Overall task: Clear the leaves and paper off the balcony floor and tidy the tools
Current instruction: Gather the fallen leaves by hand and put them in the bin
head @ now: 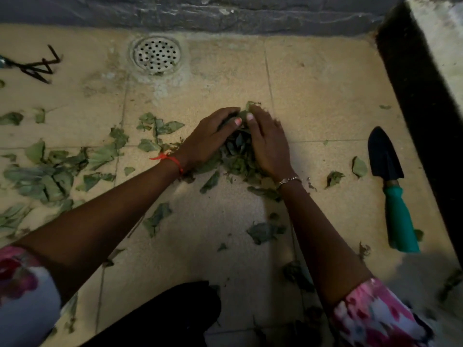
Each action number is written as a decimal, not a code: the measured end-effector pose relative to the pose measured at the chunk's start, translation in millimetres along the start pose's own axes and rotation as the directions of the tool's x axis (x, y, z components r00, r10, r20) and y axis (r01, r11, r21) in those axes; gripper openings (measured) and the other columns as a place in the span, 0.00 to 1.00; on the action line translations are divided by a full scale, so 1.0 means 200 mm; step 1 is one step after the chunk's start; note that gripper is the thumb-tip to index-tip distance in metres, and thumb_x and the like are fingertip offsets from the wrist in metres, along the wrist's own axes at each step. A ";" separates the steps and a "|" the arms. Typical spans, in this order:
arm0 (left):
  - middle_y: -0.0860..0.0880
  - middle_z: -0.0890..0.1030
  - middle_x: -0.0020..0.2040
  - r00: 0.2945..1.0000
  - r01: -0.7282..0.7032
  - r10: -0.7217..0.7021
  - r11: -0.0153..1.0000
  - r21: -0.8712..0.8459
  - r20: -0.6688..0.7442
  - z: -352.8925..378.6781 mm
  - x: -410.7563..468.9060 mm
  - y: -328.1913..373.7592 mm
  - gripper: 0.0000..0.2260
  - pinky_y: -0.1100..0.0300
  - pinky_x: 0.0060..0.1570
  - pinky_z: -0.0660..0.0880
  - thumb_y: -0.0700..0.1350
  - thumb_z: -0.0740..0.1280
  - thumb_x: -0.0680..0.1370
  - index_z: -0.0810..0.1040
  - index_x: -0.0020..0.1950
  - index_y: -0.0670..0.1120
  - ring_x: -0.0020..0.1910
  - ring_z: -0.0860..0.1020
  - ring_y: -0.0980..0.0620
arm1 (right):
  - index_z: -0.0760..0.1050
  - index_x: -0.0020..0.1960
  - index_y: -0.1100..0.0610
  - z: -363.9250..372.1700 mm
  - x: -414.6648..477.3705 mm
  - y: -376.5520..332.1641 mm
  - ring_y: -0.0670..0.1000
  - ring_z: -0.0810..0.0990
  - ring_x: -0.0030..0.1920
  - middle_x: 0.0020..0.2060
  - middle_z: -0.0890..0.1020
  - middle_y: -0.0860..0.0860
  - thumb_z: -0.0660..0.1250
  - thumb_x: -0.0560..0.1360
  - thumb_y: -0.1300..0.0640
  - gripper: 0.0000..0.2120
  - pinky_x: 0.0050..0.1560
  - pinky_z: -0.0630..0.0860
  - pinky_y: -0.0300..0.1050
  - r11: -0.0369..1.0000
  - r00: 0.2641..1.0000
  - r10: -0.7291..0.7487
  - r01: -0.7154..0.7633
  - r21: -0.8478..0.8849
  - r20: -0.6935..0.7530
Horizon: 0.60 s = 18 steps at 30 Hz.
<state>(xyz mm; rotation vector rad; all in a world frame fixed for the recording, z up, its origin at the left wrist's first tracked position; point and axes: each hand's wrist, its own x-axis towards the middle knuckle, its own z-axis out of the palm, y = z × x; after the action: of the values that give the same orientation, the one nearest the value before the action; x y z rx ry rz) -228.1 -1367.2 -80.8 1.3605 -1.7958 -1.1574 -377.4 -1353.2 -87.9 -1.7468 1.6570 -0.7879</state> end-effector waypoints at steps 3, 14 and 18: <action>0.52 0.72 0.63 0.996 0.010 -0.017 0.996 -0.085 -0.088 0.01 -0.08 -0.01 0.16 0.80 0.55 0.64 0.47 0.57 0.82 0.69 0.69 0.44 0.61 0.70 0.60 | 0.68 0.69 0.58 0.09 -0.02 -0.08 0.52 0.68 0.69 0.67 0.73 0.55 0.51 0.82 0.51 0.20 0.72 0.60 0.50 0.994 0.993 -0.112 0.112 0.005 0.027; 0.46 0.73 0.53 0.888 0.045 -0.068 0.997 -0.063 -0.456 -0.03 -0.41 -0.08 0.12 0.75 0.53 0.66 0.45 0.58 0.80 0.72 0.58 0.39 0.53 0.72 0.54 | 0.74 0.61 0.60 0.39 -0.24 -0.29 0.53 0.77 0.56 0.56 0.79 0.55 0.51 0.80 0.54 0.18 0.53 0.74 0.45 0.957 0.984 -0.179 0.175 0.231 -0.001; 0.44 0.73 0.53 0.851 0.109 -0.076 0.993 0.033 -0.519 -0.15 -0.52 -0.10 0.10 0.74 0.50 0.66 0.44 0.58 0.81 0.72 0.56 0.39 0.52 0.72 0.52 | 0.72 0.65 0.59 0.49 -0.27 -0.36 0.52 0.77 0.57 0.58 0.78 0.54 0.51 0.81 0.53 0.19 0.55 0.74 0.44 0.946 0.963 -0.241 0.205 0.249 0.121</action>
<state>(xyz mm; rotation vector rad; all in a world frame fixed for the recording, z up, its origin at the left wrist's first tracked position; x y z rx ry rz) -162.8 -1278.6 -80.2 1.6234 -1.3924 -0.6857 -258.0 -1293.4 -96.5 -1.7953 1.2269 -0.8917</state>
